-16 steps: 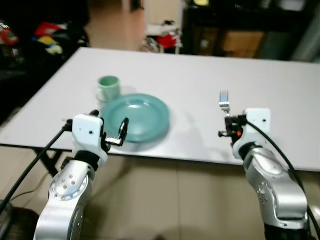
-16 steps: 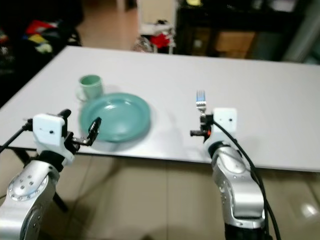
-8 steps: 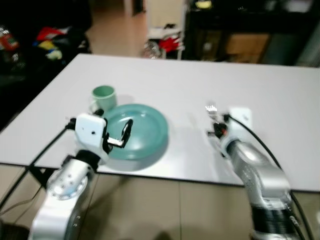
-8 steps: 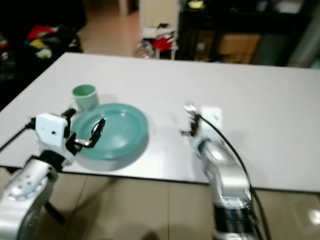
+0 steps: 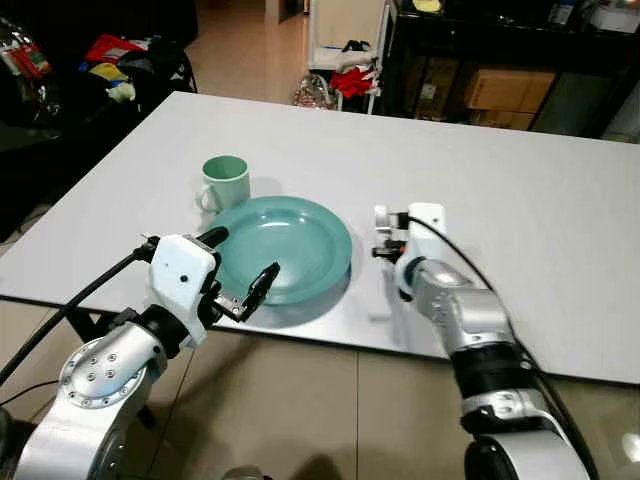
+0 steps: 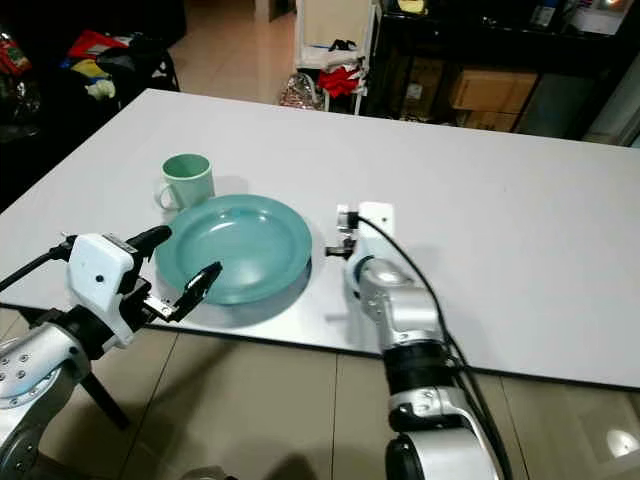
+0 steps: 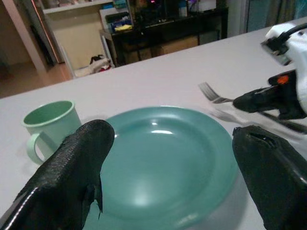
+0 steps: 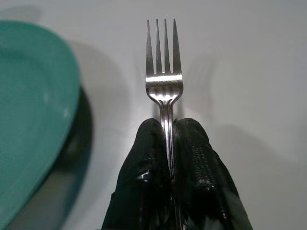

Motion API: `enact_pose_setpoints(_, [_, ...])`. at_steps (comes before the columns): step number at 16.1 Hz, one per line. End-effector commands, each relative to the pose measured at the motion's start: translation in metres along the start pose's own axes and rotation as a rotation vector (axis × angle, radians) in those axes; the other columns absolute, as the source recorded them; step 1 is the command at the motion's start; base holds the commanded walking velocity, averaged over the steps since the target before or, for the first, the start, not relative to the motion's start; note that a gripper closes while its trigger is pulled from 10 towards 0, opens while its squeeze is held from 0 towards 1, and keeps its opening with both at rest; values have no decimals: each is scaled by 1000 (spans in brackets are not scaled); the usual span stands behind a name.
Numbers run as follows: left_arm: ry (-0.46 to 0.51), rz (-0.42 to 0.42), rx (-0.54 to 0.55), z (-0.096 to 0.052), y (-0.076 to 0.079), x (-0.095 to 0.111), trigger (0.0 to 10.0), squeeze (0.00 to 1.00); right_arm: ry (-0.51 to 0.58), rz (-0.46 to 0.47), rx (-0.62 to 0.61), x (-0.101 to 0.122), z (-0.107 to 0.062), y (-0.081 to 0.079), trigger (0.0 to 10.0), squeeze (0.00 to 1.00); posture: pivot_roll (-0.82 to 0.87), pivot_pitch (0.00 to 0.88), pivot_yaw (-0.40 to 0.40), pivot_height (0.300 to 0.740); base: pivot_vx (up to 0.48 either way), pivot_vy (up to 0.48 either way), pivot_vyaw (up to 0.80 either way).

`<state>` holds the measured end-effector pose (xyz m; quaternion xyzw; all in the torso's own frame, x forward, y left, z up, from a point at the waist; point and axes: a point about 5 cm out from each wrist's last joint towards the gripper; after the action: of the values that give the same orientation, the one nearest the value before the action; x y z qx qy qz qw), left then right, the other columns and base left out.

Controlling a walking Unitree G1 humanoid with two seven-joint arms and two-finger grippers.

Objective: Setting the table

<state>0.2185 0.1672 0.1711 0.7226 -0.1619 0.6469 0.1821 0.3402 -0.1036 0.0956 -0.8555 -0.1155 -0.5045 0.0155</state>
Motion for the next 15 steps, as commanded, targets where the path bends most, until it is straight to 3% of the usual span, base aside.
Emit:
enact_pose_setpoints(1, [-12, 8, -14, -4, 0, 2, 10000, 0, 27, 15, -3, 6, 4, -3, 10000, 0, 150, 0, -42, 740, 0, 0, 0])
enact_pose_setpoints(8, [-88, -40, -140, -18, 16, 1, 10000, 0, -15, 100, -2, 1, 23, -30, 10000, 0, 187, 0, -46, 740, 0, 0, 0])
enact_pose_setpoints(15, [-88, -40, -140, -18, 16, 1, 10000, 0, -15, 100, -2, 1, 23, -30, 10000, 0, 187, 0, -46, 740, 0, 0, 0])
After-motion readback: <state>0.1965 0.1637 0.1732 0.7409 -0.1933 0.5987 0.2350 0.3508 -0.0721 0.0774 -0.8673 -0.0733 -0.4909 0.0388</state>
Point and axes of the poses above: a point about 5 cm out from each wrist's last joint towards the gripper, its own z axis pointing out of the wrist towards the gripper, its own x axis along the axis of the wrist's last joint, y = z × x, and after that the axes turned 15 degrees about -z, right-handed
